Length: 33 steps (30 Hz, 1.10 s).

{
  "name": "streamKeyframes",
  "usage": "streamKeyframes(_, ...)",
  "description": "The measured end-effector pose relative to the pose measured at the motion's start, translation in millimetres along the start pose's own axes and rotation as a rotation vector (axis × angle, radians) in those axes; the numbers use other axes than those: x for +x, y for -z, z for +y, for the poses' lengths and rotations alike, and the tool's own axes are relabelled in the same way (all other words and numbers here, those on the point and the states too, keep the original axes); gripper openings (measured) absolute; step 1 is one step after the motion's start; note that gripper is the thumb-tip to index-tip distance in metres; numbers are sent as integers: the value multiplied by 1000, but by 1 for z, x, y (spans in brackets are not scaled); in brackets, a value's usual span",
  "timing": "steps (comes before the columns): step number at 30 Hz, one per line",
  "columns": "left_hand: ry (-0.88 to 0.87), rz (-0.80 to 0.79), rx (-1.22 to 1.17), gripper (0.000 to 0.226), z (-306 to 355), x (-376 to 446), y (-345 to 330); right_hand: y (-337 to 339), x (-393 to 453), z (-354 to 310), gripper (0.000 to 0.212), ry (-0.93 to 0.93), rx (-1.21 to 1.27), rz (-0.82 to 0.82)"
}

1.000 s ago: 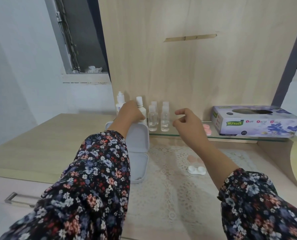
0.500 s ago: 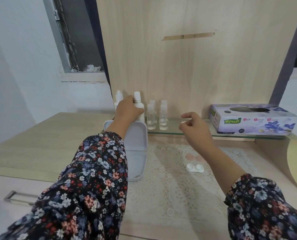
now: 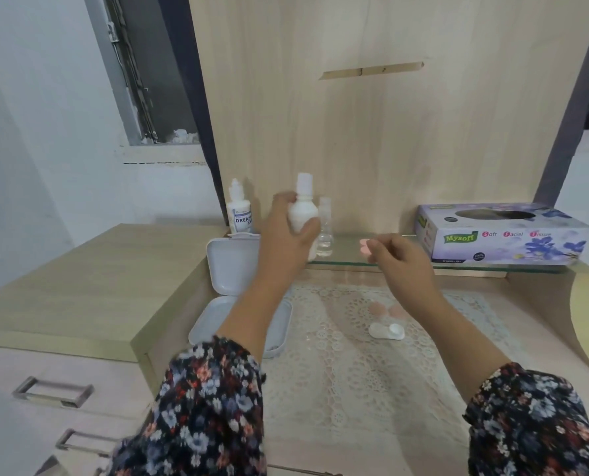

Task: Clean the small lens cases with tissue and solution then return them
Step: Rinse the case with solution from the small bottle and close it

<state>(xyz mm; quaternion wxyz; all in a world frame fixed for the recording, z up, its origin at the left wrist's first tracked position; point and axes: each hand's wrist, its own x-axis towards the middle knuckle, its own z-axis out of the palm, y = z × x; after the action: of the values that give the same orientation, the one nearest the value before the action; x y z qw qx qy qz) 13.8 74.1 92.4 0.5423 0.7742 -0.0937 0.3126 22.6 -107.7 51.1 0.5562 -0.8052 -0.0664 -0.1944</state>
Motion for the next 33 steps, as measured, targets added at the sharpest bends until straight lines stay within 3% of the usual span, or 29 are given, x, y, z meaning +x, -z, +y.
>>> streamKeyframes(4, 157, -174, -64, 37, -29, -54, -26, 1, -5, -11, 33, 15, -32, -70)
streamKeyframes(9, 251, -259, -96, 46, -48, -96, -44, -1, -9, -6, 46, -74, -250, -188)
streamKeyframes(12, 321, -204, -103, 51, -53, -102, -45, 2, -10, 0, 41, -90, -227, -245)
streamKeyframes(15, 267, -156, -44, 41, -59, -103, -44, 8, -9, -2, 11, -92, -136, -354)
streamKeyframes(16, 245, -148, -34, 40, -60, -103, -43, 10, -9, -2, 10, -96, -93, -397)
streamKeyframes(18, 208, -128, -17, 40, -63, -101, -42, 10, -8, 1, 24, -133, -6, -427)
streamKeyframes(19, 195, -115, -1, 39, -64, -100, -43, 10, -7, 2, 22, -159, 11, -405)
streamKeyframes(23, 228, -111, 59, 43, -74, -100, -47, 10, -10, 0, 36, -211, -61, -357)
streamKeyframes(26, 238, -107, 62, 47, -72, -100, -47, 11, -12, -2, 34, -206, 54, -366)
streamKeyframes(30, 221, -144, 76, 47, -71, -101, -46, 10, -9, 6, 22, -204, -98, -355)
streamKeyframes(33, 212, -148, 68, 45, -69, -101, -46, 10, -6, 11, 18, -168, -28, -363)
